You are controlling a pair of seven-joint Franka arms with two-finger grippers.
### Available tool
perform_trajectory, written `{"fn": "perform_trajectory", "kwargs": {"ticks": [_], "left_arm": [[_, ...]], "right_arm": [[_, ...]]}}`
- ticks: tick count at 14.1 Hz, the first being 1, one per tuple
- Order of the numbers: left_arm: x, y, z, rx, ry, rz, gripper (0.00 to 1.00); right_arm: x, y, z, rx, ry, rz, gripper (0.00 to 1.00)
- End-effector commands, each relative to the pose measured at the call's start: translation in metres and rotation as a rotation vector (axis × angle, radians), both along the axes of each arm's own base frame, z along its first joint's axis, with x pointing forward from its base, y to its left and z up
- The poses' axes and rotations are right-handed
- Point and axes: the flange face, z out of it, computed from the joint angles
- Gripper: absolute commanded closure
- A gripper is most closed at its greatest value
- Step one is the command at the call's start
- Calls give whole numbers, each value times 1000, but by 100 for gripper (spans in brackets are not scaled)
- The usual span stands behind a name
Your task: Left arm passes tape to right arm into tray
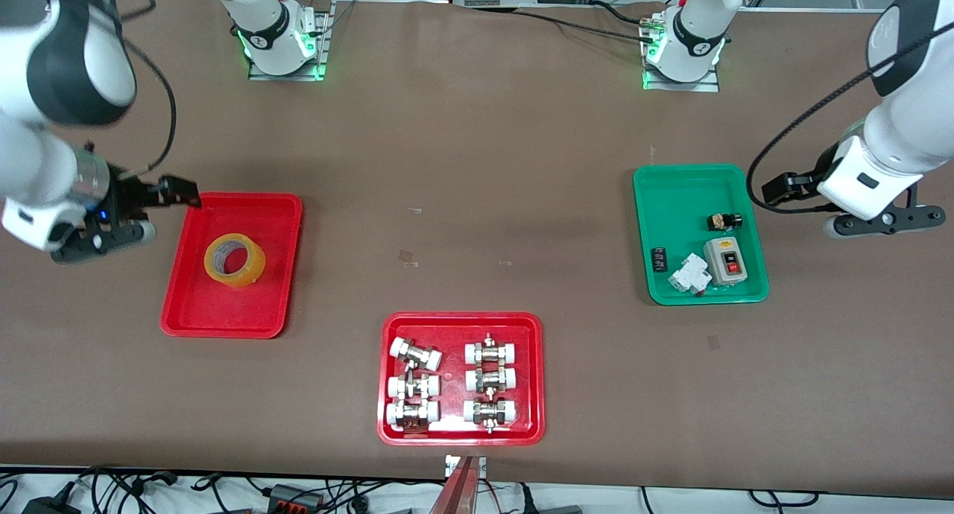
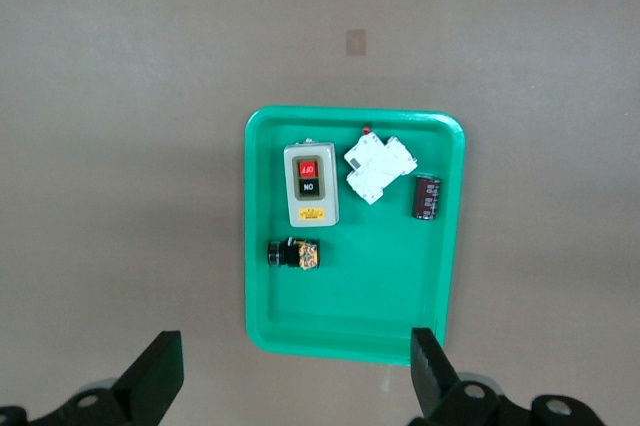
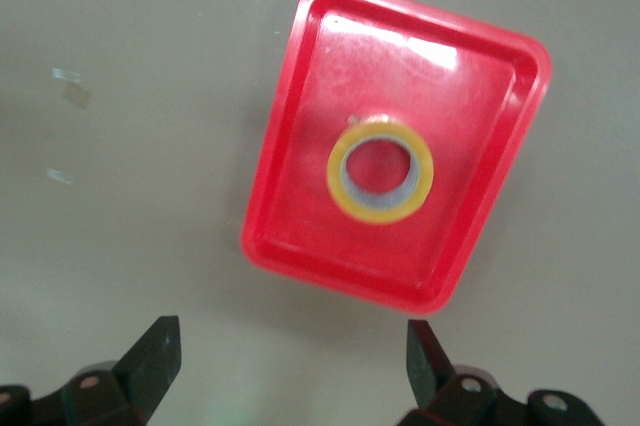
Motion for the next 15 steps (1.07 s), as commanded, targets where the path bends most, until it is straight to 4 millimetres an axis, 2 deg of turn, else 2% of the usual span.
{"fn": "perform_trajectory", "kwargs": {"ticks": [1, 3, 4, 6, 7, 9, 15], "left_arm": [[17, 12, 16, -33, 25, -67, 0], [18, 15, 19, -32, 41, -45, 0], [7, 9, 26, -27, 35, -51, 0], [-24, 11, 14, -36, 24, -33, 0], [-38, 10, 9, -44, 3, -26, 0], [-39, 8, 13, -42, -21, -10, 0], [-41, 10, 23, -49, -23, -6, 0]], "right_arm": [[-48, -4, 41, -19, -40, -93, 0], [-65, -10, 64, -13, -74, -118, 0], [-66, -15, 72, -16, -83, -161, 0], [-70, -14, 84, -21, -105, -172, 0], [-74, -10, 99, -34, -142, -160, 0], [-72, -9, 117, -39, -171, -152, 0], [-60, -10, 134, -35, -197, -180, 0]]}}
